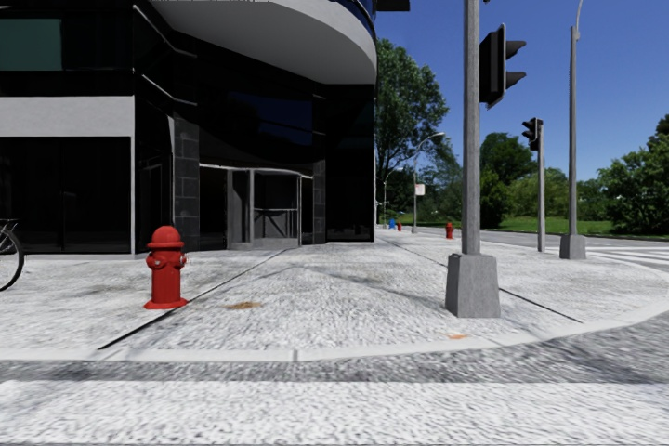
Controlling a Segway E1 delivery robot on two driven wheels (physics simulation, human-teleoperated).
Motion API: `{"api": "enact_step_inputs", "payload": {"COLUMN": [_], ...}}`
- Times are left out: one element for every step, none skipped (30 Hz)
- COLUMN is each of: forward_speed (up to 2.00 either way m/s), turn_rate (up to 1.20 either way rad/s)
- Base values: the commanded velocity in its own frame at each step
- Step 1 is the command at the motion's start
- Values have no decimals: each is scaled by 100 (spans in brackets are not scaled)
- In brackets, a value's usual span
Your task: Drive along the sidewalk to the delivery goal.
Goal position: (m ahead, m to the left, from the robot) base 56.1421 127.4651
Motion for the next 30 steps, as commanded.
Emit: {"api": "enact_step_inputs", "payload": {"forward_speed": [200,200,200,200,200,200,200,200,200,200,200,200,200,200,200,200,195,163,141,141,132,128,127,127,127,126,126,125,125,125], "turn_rate": [0,0,0,0,0,0,0,0,0,0,0,0,0,0,0,0,0,0,0,0,0,0,0,0,0,0,0,1,1,3]}}
